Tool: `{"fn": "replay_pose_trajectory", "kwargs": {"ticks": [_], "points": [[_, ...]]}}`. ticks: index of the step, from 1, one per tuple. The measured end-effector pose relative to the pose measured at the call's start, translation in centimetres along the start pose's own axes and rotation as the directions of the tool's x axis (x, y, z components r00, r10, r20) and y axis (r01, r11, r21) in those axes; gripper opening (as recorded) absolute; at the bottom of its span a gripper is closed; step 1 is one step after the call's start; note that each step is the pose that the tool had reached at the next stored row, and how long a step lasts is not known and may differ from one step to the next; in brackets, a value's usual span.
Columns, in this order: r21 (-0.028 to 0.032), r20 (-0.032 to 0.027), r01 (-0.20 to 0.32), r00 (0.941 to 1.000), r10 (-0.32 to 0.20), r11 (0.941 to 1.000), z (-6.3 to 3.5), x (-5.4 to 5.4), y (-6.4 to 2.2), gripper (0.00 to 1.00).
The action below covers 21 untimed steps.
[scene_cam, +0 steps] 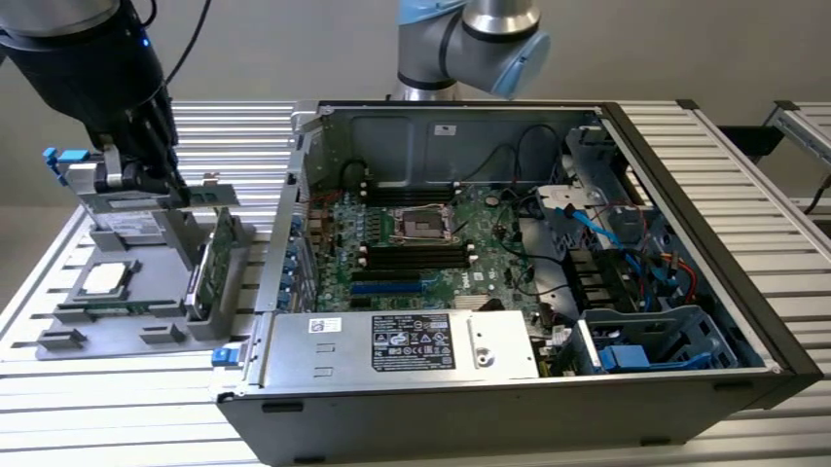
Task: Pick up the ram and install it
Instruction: 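Pick up the ram and move it above insertion slot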
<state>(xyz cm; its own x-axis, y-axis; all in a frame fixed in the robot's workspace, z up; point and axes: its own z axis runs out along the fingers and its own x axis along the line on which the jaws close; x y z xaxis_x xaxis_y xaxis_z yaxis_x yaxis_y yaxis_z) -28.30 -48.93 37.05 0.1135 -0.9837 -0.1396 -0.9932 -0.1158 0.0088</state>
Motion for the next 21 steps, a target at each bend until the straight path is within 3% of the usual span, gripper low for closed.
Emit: {"fn": "replay_pose_trajectory", "kwargs": {"ticks": [10,15,19,21], "points": [[0.0055,0.0578,0.011,0.9983,-0.012,0.9999,-1.65,0.2,-4.01,0.15],[0.0070,0.0744,0.015,0.9971,-0.015,0.9999,-2.08,0.5,-6.30,0.15],[0.0075,0.0822,0.018,0.9964,-0.018,0.9998,-2.28,0.6,-8.08,0.15],[0.0073,0.0832,0.019,0.9963,-0.019,0.9998,-2.31,0.7,-8.99,0.15]]}}
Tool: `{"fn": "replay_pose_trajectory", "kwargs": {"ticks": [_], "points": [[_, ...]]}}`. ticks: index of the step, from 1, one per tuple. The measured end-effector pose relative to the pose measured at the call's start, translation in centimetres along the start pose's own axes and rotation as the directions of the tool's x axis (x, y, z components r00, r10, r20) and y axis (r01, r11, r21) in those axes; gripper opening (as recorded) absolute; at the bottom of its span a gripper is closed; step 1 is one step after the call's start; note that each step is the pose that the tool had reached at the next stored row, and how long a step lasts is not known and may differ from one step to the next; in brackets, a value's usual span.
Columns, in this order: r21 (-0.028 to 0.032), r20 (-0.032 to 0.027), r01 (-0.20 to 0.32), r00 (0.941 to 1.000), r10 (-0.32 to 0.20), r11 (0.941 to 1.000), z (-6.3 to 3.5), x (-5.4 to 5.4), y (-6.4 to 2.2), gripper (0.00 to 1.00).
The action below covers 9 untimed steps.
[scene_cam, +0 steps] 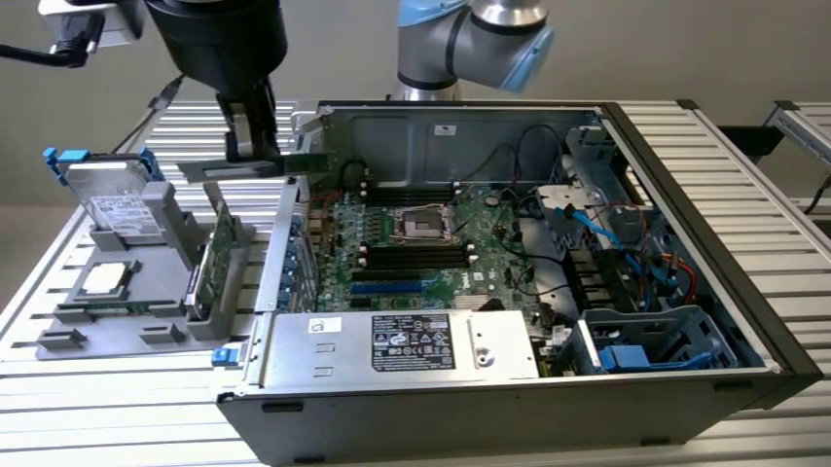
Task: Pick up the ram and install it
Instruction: 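Pick up the ram and move it above insertion slot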
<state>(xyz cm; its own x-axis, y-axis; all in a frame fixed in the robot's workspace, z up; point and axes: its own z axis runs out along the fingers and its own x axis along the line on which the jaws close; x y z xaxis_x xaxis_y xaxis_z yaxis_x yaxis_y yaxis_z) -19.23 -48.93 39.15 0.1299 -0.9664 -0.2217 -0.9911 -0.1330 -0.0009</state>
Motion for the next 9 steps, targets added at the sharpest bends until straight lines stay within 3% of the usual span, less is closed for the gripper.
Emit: {"fn": "replay_pose_trajectory", "kwargs": {"ticks": [9], "points": [[-0.0017,-0.0004,0.000,1.0000,0.000,1.0000,-0.04,0.4,-3.86,0.15]]}}
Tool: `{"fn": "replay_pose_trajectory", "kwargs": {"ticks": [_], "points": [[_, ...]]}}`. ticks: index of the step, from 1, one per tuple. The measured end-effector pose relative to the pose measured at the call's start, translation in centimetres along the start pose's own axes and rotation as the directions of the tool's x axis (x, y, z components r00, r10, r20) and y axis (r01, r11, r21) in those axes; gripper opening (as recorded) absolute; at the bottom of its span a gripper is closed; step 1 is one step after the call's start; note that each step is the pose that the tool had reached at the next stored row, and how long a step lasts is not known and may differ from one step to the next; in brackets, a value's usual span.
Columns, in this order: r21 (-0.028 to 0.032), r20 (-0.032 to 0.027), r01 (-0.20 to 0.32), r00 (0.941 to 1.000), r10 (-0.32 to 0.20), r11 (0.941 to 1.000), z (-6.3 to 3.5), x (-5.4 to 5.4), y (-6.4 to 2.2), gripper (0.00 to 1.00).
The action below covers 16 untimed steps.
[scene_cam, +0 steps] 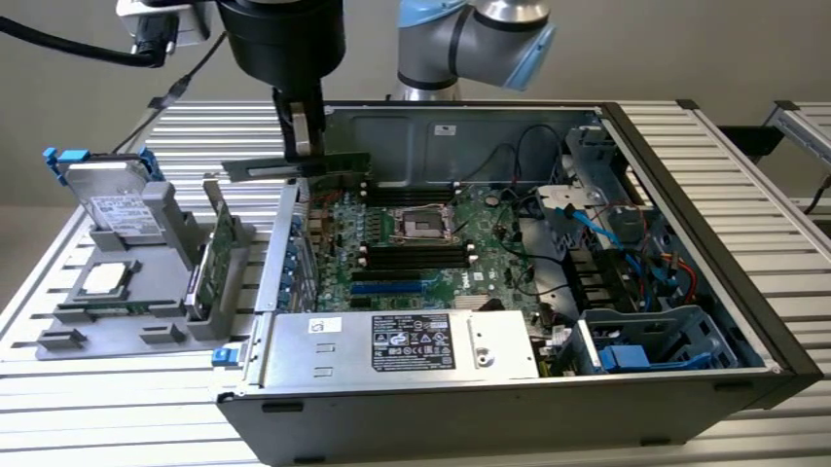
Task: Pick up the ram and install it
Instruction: 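Pick up the ram and move it above insertion slot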
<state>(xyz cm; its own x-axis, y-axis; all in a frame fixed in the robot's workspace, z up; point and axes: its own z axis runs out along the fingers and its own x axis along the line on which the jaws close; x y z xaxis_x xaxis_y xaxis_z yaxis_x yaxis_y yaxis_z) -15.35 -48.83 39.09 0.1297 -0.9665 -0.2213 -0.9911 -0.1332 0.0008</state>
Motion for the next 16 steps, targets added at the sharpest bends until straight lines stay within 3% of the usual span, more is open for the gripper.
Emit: {"fn": "replay_pose_trajectory", "kwargs": {"ticks": [6,9,10,15,16], "points": [[-0.0001,-0.0062,-0.003,1.0000,0.003,1.0000,0.21,0.1,-1.59,0.15],[0.0038,-0.0099,-0.023,0.9997,0.023,0.9997,0.69,0.1,-3.27,0.15],[0.0099,-0.0202,-0.054,0.9983,0.054,0.9985,1.27,0.2,-4.48,0.15],[0.0040,-0.1076,-0.058,0.9925,0.058,0.9983,1.27,0.2,-5.29,0.15],[0.0037,-0.1172,-0.059,0.9913,0.059,0.9982,1.29,0.2,-5.46,0.15]]}}
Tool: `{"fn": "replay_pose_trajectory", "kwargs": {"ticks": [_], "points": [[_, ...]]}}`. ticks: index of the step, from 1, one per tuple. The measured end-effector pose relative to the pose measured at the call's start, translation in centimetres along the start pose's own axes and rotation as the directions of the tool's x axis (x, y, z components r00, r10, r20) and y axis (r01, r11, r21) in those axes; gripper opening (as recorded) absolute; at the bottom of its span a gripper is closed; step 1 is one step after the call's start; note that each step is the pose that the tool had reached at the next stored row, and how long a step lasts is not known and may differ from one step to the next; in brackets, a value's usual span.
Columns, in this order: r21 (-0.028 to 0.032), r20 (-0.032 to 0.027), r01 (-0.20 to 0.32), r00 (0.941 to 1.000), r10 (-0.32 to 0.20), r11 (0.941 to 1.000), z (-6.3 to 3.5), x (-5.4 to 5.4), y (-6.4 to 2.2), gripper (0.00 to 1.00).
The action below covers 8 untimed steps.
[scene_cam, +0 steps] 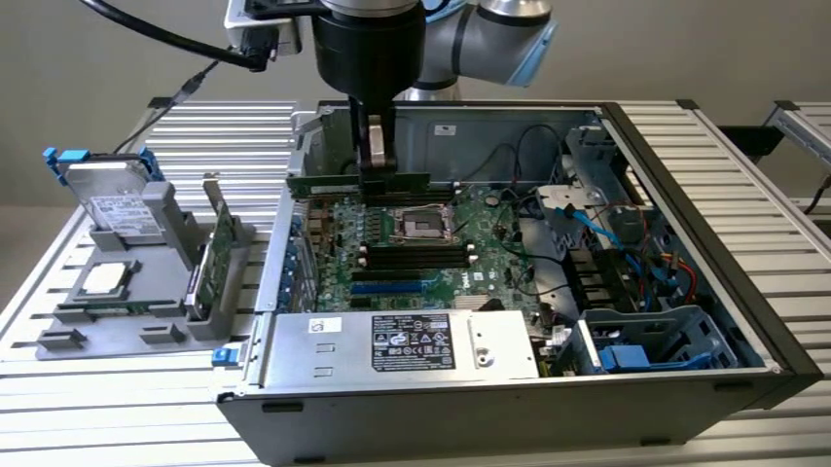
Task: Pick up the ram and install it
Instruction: 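Pick up the ram and move it above insertion slot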
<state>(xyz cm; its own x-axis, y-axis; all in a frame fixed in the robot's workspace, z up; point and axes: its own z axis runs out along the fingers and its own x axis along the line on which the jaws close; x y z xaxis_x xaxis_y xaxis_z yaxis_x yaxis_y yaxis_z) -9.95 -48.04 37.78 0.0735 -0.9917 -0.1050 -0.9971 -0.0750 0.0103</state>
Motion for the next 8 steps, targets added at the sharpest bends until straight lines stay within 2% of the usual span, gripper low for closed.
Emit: {"fn": "replay_pose_trajectory", "kwargs": {"ticks": [2,6,8], "points": [[-0.0001,-0.0120,-0.003,0.9999,0.003,1.0000,0.07,-0.1,-0.33,0.15],[0.0019,-0.0318,-0.005,0.9995,0.005,1.0000,0.22,-0.4,-1.10,0.15],[0.0032,-0.0389,-0.006,0.9992,0.006,1.0000,0.32,-0.7,-1.56,0.15]]}}
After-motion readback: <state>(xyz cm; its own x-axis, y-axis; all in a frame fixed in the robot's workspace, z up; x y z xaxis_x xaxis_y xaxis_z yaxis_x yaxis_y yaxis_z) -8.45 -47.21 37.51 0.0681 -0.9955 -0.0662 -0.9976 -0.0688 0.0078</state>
